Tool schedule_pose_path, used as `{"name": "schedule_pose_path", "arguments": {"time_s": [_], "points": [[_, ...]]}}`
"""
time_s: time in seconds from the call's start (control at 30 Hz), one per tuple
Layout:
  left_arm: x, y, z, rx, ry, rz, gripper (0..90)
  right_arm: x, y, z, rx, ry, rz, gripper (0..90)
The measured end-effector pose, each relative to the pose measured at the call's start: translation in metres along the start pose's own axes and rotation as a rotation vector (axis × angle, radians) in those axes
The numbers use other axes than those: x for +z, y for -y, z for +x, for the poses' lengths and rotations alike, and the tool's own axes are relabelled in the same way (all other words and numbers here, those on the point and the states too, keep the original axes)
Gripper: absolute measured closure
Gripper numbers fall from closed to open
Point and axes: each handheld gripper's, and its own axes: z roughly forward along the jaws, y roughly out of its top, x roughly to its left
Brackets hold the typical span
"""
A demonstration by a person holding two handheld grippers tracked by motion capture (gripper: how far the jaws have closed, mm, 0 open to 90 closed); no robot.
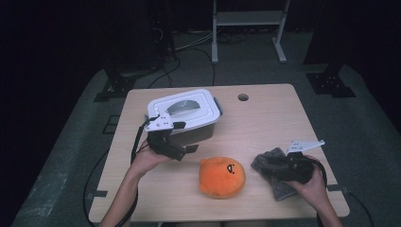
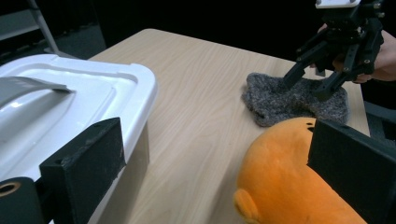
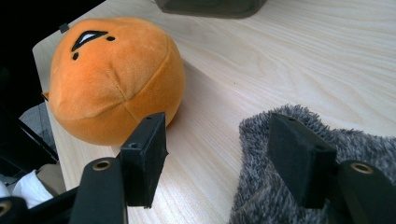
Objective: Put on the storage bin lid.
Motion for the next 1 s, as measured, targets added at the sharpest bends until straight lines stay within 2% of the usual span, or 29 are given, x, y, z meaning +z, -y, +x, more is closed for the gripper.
{"name": "schedule_pose_path", "arguments": {"time_s": [0.47,0.63,1.0], "points": [[-0.007,-0.009,0.016,0.001,-0.014,0.003,2.7,0.001,-0.001,0.002,-0.008,-0.002,0.005,36.4],[-0.009,-0.012,0.023,0.008,-0.042,0.004,2.7,0.001,-0.002,0.004,-0.013,-0.004,0.006,36.3],[-0.010,-0.019,0.043,0.011,-0.073,0.003,2.7,0.003,-0.002,0.004,-0.015,-0.009,0.015,36.2]]}}
